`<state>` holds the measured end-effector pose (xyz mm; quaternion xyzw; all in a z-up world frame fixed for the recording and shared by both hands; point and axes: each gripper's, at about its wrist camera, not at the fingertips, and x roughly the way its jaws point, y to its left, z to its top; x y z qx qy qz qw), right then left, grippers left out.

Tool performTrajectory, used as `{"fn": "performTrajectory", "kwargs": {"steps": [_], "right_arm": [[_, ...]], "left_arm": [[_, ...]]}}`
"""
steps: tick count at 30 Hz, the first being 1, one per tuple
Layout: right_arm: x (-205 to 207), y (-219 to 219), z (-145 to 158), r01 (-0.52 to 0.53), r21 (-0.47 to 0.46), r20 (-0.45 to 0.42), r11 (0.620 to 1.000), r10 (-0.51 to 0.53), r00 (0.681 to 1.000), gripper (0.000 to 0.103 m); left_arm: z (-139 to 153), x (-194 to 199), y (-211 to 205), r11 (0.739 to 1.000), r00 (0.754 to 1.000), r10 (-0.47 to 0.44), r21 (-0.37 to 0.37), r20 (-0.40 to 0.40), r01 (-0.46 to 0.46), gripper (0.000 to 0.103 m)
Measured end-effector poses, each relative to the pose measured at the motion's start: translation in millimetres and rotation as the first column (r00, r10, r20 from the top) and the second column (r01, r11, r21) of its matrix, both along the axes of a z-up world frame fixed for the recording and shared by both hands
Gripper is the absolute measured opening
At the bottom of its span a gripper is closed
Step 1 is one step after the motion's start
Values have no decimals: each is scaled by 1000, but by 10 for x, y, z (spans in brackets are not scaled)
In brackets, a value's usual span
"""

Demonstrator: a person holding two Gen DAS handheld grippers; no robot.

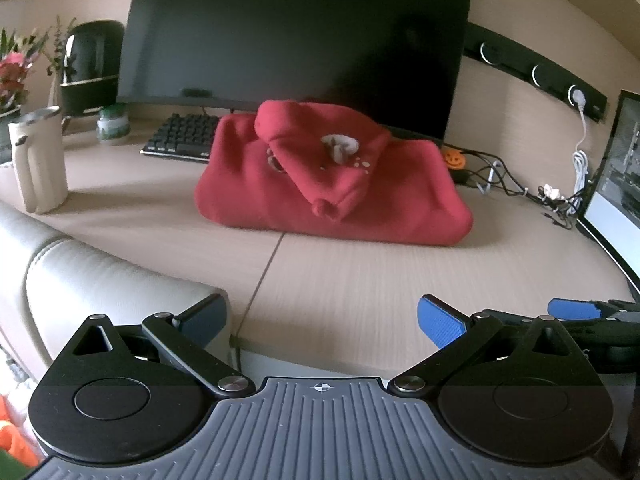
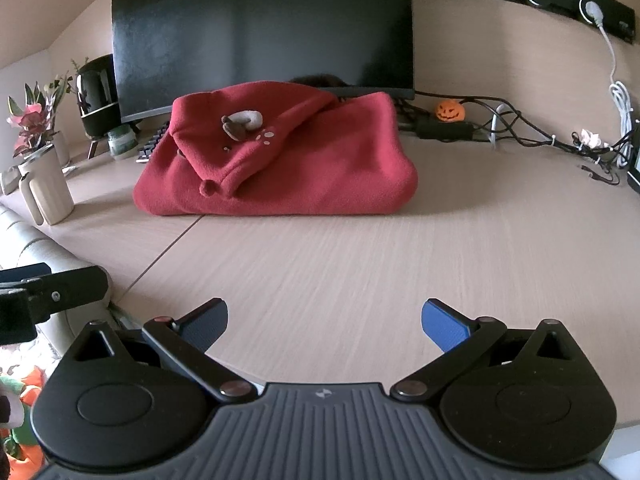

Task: Fold clothes

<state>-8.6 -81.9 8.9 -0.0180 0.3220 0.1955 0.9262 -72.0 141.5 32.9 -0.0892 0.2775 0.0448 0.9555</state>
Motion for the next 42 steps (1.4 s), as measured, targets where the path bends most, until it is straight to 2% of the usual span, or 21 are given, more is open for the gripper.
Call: {"fn": "performTrajectory", "kwargs": {"steps": [25,42], "right_arm": [[19,51,-22,-8,-5,-13,1000,8,1000,103],[10,31,-23,-8,-3,-10,1000,8,1000,103]], "left_arm": [[-40,10,11,1000,1000,-16,-11,-25,15,103],[-35,25,-55,999,999,-4,40,-36,5,103]]}}
